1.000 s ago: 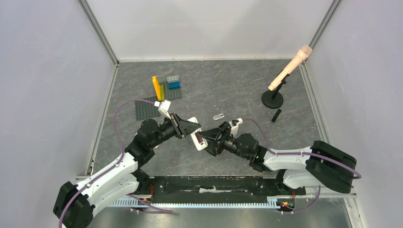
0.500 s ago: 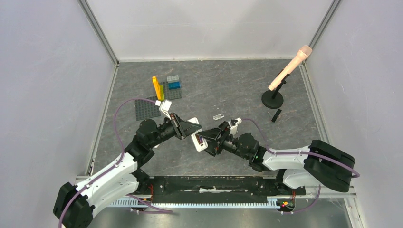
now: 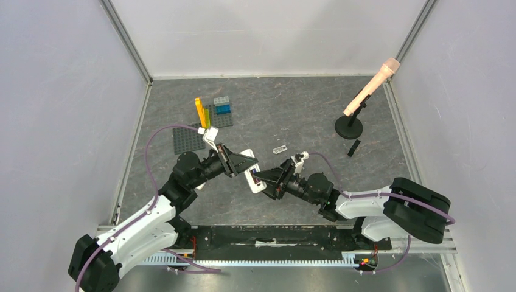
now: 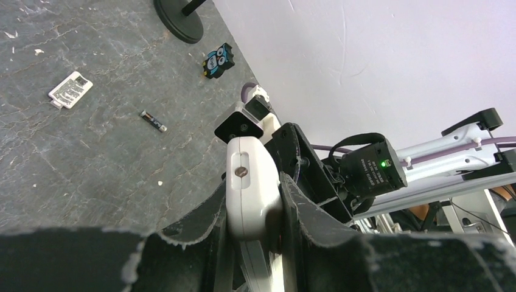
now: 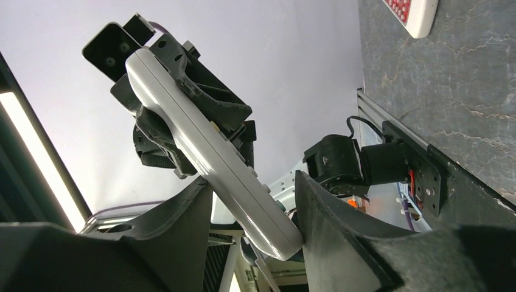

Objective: Load the batteries into the remote control
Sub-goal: Load the battery into the remote control, then pick up the battery from the center of the board.

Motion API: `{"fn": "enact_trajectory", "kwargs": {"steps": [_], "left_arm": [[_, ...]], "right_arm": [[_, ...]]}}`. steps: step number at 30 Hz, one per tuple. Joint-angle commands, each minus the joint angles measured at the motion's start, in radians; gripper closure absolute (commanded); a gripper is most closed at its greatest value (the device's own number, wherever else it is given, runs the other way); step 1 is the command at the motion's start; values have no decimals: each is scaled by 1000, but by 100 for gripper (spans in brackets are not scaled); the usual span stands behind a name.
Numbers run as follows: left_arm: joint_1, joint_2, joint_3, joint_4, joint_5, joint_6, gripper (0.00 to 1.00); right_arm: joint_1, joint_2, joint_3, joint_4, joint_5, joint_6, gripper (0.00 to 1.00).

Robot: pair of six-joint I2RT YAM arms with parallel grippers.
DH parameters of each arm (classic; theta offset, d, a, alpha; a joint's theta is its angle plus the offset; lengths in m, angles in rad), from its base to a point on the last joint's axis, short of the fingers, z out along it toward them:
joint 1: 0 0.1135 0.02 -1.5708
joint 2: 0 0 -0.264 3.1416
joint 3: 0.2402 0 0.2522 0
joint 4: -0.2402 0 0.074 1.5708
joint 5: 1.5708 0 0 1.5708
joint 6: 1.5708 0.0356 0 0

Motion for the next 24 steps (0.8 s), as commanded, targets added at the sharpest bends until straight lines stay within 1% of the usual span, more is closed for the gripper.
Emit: {"fn": "enact_trajectory", "kwargs": {"steps": [1,6,7,10,11,13,15,17,18,20,21,22,23,24], "left_arm": [[-14,-12,31,-27,42,27,98],[-14,-22,33,-73,-8,42,98],[-14,-27,31,-79,-21,43,98],[-14,-45,32,-115,-59,56,98],[-14,-53,35,-138,-74,63,98],[-13,-73,46,-191,-118,75,98],[-13,-107,54,-239,-164,83,98],[-12,-137,56,-287,-209,91,98],[-11,-152,54,-296,-223,92,98],[-11,-174,42,-301,-237,89,98],[-10,-178,39,-300,-238,86,98],[-9,-182,34,-301,-237,84,98],[-10,-183,33,-302,-236,83,98],[-9,-183,31,-304,-232,82,98]], "right_arm": [[-4,-1,17,112,26,42,44],[-4,-12,27,100,-13,-6,11],[-4,-18,21,96,-14,-21,3],[-8,-55,-25,62,-17,-68,2],[-7,-85,-38,17,-9,-90,2],[-7,-165,-54,-171,15,-178,2],[-7,-268,-46,-411,111,-306,2],[-7,-368,-24,-660,256,-422,2],[-7,-419,-15,-777,353,-481,2],[-10,-486,13,-946,537,-608,2],[-13,-509,25,-998,627,-674,2],[-22,-530,32,-1042,683,-749,2],[-33,-545,36,-1052,719,-827,2],[-48,-558,40,-1049,735,-943,2]]}}
